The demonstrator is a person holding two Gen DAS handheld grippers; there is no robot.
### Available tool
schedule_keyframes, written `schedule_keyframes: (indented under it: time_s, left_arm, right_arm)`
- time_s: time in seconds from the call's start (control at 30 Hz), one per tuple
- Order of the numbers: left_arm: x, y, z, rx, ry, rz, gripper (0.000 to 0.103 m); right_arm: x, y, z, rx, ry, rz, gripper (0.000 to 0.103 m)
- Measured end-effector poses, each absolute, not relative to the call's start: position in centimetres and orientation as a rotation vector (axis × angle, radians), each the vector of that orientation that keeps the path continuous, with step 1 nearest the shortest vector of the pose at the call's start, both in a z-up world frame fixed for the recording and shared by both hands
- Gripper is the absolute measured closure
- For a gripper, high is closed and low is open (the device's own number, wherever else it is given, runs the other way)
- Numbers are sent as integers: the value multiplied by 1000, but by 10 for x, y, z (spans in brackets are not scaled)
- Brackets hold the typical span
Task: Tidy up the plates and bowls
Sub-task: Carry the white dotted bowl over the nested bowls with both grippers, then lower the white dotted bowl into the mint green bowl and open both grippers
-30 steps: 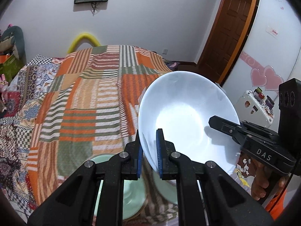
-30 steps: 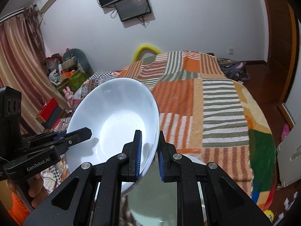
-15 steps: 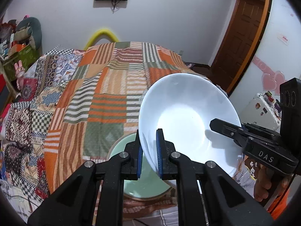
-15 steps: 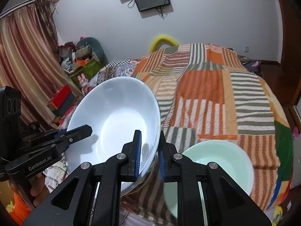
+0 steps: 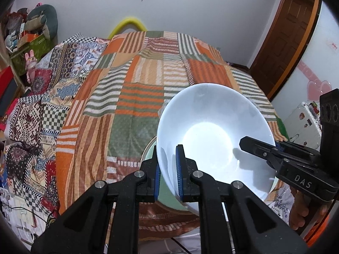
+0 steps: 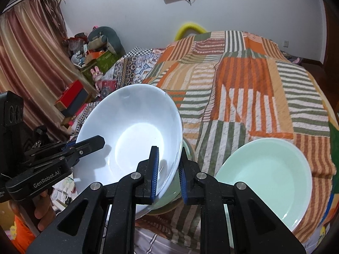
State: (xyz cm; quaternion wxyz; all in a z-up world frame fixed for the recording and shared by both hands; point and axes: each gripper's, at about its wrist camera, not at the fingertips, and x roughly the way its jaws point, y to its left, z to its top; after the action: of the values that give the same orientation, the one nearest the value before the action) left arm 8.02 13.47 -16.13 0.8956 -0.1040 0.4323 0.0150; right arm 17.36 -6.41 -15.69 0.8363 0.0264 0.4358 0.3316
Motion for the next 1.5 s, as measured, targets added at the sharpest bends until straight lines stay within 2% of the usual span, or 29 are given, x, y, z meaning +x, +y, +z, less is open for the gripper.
schedule_keyframes:
  time_s: [0.6, 0.83, 1.03, 1.4, 1.5]
  left_arm:
    - [90, 153, -226, -273, 1045, 53, 91]
    - [93, 157, -239, -293, 1062, 63, 88]
    - [94, 155, -240, -226, 1038, 110, 87]
    - [91, 164, -228, -263, 1003, 98, 87]
    - [87, 170, -222, -286, 989, 93, 82]
  right_arm:
    - [173, -48, -197, 17, 1042, 690, 86]
    - [169, -39, -197, -52, 1015, 680, 85]
    - [169, -37, -195, -95, 988, 670, 83]
    - [173, -40, -192, -66, 996, 690, 78]
    - [172, -38, -190, -86, 994, 687, 77]
